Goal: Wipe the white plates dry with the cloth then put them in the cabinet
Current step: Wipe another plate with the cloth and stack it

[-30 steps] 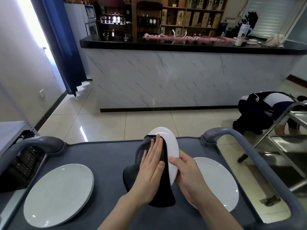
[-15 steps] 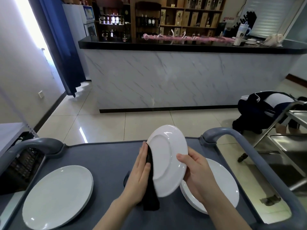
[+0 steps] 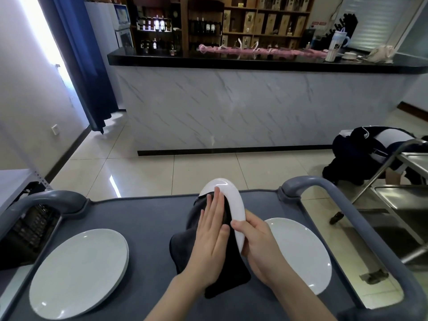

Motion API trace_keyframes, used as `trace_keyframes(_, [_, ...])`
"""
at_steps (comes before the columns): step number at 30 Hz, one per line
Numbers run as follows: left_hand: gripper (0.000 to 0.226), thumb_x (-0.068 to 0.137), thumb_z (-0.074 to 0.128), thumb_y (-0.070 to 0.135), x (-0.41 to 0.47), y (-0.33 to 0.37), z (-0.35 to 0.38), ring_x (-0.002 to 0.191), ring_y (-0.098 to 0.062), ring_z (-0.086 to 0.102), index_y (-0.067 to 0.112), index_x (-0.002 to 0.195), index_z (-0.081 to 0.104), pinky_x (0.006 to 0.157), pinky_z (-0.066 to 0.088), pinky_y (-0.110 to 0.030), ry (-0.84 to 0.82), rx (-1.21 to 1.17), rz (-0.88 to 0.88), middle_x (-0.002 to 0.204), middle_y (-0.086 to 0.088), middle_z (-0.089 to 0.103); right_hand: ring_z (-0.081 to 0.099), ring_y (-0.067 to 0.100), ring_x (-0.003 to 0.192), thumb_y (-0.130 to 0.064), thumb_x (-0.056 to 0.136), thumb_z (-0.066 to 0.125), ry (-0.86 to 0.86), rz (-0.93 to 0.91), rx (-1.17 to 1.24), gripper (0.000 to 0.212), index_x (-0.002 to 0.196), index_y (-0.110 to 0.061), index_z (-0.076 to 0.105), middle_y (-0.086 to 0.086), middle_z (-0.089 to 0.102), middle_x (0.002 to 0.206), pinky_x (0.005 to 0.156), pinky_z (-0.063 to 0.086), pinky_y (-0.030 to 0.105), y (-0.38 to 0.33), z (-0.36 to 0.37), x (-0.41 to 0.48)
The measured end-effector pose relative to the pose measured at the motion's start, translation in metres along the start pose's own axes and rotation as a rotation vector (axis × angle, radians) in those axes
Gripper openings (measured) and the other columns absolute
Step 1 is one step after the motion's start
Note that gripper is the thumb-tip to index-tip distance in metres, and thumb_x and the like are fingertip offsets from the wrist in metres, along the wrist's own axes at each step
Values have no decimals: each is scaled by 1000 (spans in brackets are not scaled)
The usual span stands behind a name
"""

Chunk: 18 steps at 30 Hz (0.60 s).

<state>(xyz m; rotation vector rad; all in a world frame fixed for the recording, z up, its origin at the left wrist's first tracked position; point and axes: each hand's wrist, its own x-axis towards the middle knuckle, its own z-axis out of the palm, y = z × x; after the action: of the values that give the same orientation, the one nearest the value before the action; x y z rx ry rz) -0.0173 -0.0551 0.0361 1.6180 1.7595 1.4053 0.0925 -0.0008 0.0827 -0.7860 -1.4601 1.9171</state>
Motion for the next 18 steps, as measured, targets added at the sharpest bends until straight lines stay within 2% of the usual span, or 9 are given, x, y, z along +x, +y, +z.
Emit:
trace_keyframes(5, [56, 102, 19, 37, 16, -13, -5, 151, -5, -7, 38, 156, 5, 122, 1, -36, -52, 29, 44, 163, 24, -2, 68, 24, 111, -19, 87, 54, -3, 7, 9, 35, 115, -31, 72, 7, 72, 116, 90, 58, 39, 2, -9, -5])
trace_keyframes(7, [54, 101, 19, 42, 19, -26, -7, 150, -2, -4, 44, 154, 7, 122, 2, -38, -26, 48, -2, 161, 28, 1, 68, 25, 111, -17, 85, 56, -6, 14, 35, 36, 115, -27, 73, 9, 72, 117, 93, 55, 40, 2, -14, -8])
trace_keyframes(10, [48, 104, 23, 42, 17, -46, -11, 147, 6, 5, 50, 149, 9, 124, 7, -40, -10, -9, -167, 158, 33, 8, 69, 25, 105, -15, 85, 58, -6, 26, 53, 34, 114, -22, 73, 13, 72, 115, 84, 56, 34, 1, -21, -12])
trace_keyframes(13, [51, 106, 28, 33, 4, -59, -14, 146, 9, 10, 43, 153, 10, 124, 14, -39, -28, -88, -256, 160, 29, 11, 70, 24, 96, -4, 93, 52, 73, 25, 90, 31, 107, -18, 76, 15, 74, 109, 77, 57, 32, -3, -24, -10])
trace_keyframes(18, [55, 101, 25, 40, -26, -48, 1, 147, 7, -5, 41, 153, 7, 125, 3, -32, -6, -114, -244, 156, 38, -3, 72, 18, 87, 0, 94, 49, 155, -6, 156, 34, 95, -16, 78, 12, 76, 99, 66, 57, 26, -6, -22, 1])
